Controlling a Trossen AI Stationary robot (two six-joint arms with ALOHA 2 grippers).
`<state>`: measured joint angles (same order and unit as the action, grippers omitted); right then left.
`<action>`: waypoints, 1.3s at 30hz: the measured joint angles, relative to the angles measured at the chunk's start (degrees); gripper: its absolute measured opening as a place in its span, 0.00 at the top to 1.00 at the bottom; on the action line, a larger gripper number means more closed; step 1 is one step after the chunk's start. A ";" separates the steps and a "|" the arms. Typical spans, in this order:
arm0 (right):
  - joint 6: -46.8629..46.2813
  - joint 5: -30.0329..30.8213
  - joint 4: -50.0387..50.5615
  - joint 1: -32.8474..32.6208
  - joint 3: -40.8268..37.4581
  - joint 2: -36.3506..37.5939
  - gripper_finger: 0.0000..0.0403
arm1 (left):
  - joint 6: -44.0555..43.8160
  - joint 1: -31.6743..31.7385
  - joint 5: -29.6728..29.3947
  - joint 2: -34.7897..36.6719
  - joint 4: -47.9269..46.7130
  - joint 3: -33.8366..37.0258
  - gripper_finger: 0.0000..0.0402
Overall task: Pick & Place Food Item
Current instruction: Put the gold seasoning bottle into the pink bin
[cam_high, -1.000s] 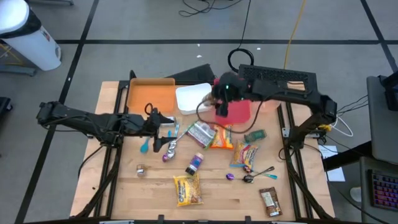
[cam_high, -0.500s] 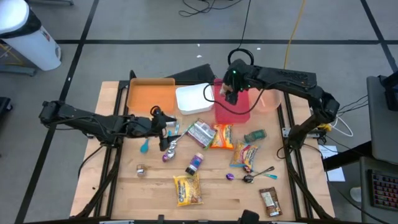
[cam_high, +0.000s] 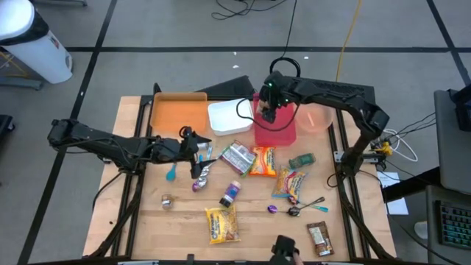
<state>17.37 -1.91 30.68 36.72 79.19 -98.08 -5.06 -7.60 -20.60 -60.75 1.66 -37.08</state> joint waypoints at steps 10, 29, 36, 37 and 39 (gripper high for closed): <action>-0.68 -2.87 1.65 3.06 5.42 -3.07 0.33 | 0.36 0.00 0.15 0.00 -0.03 0.00 0.06; -1.71 -3.12 2.65 6.02 6.59 -7.80 0.33 | 0.95 2.72 6.71 0.00 0.50 0.00 0.06; -2.13 -5.78 2.99 6.44 6.63 -8.24 0.33 | 1.94 2.82 8.33 0.00 1.13 0.00 0.06; -2.13 -5.80 3.67 6.44 6.64 -8.23 0.33 | 1.92 2.82 8.35 0.00 1.10 0.00 0.06; -1.98 -5.89 6.45 6.30 6.70 -8.12 0.33 | 1.74 2.82 8.35 0.00 0.82 0.00 0.06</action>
<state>15.40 -7.79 37.13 43.02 85.89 -106.21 -3.32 -4.78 -12.25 -60.75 2.48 -37.08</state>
